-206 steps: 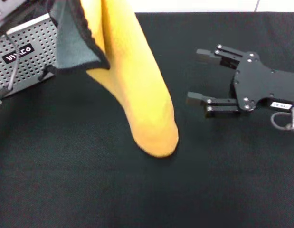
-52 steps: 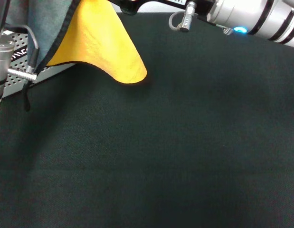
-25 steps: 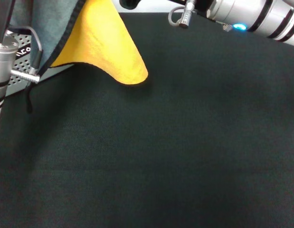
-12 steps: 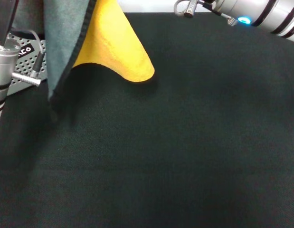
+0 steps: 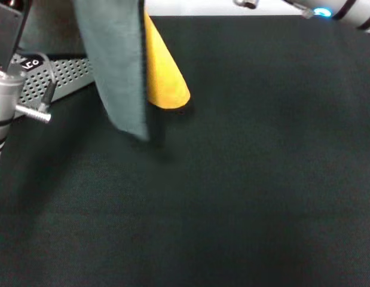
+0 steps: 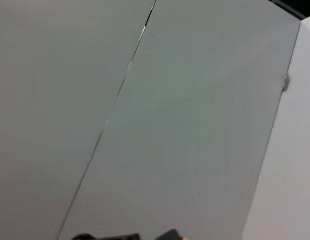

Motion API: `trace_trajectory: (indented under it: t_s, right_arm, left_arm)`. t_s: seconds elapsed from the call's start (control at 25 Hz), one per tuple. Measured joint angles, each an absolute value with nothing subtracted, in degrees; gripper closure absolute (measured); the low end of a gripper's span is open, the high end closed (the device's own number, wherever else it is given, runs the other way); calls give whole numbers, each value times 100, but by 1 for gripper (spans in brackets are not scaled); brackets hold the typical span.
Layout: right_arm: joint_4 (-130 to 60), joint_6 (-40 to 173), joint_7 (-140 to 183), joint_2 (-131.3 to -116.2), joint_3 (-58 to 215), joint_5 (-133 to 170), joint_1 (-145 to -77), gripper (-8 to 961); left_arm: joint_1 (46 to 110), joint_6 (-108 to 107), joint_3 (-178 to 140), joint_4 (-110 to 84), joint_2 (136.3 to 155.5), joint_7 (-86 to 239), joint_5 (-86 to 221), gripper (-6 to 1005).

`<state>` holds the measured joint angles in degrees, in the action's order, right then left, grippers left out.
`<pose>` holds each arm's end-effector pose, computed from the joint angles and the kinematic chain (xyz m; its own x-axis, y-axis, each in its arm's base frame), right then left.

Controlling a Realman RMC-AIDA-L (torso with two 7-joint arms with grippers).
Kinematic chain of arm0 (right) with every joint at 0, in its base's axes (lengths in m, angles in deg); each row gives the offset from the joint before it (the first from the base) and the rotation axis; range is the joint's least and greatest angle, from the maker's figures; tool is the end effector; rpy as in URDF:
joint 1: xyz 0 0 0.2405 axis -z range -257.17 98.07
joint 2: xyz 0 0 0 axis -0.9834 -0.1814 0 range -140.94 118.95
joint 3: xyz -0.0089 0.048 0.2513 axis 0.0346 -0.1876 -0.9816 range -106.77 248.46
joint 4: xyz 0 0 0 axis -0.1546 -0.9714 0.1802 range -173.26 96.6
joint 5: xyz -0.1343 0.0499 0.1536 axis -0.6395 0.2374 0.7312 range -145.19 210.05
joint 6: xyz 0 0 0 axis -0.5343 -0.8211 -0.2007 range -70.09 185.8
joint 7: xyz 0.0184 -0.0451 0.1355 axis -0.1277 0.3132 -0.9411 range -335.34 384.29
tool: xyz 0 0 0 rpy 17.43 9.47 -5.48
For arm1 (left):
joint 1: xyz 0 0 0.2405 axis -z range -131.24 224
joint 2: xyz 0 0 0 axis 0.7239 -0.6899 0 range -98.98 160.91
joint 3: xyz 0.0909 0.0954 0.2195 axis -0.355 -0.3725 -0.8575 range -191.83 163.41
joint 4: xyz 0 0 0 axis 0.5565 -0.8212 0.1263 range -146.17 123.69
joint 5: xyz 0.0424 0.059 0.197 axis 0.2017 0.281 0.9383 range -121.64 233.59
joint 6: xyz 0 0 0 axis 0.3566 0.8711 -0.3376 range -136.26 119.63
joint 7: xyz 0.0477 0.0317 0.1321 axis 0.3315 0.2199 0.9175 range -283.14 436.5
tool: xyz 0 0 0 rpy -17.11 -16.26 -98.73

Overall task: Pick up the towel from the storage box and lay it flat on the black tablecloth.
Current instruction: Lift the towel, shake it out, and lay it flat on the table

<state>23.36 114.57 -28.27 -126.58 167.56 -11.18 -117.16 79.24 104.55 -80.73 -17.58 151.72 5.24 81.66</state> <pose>0.0127 0.3683 -0.0018 0.5289 0.4455 -0.7223 0.0494 -0.8658 -0.4979 -0.2064 0.3090 0.0393 -0.2331 0.0094 0.9724 0.4830 -0.8668 0.1242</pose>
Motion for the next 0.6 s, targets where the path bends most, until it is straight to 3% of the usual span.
trace_trajectory:
  t_s: [0.6]
  right_arm:
    - [3104,11456,-3603,-12650,15965,-2316,-11361,946]
  left_arm:
    - [7484,10448,-8172,-1408,15172,208,8196,890]
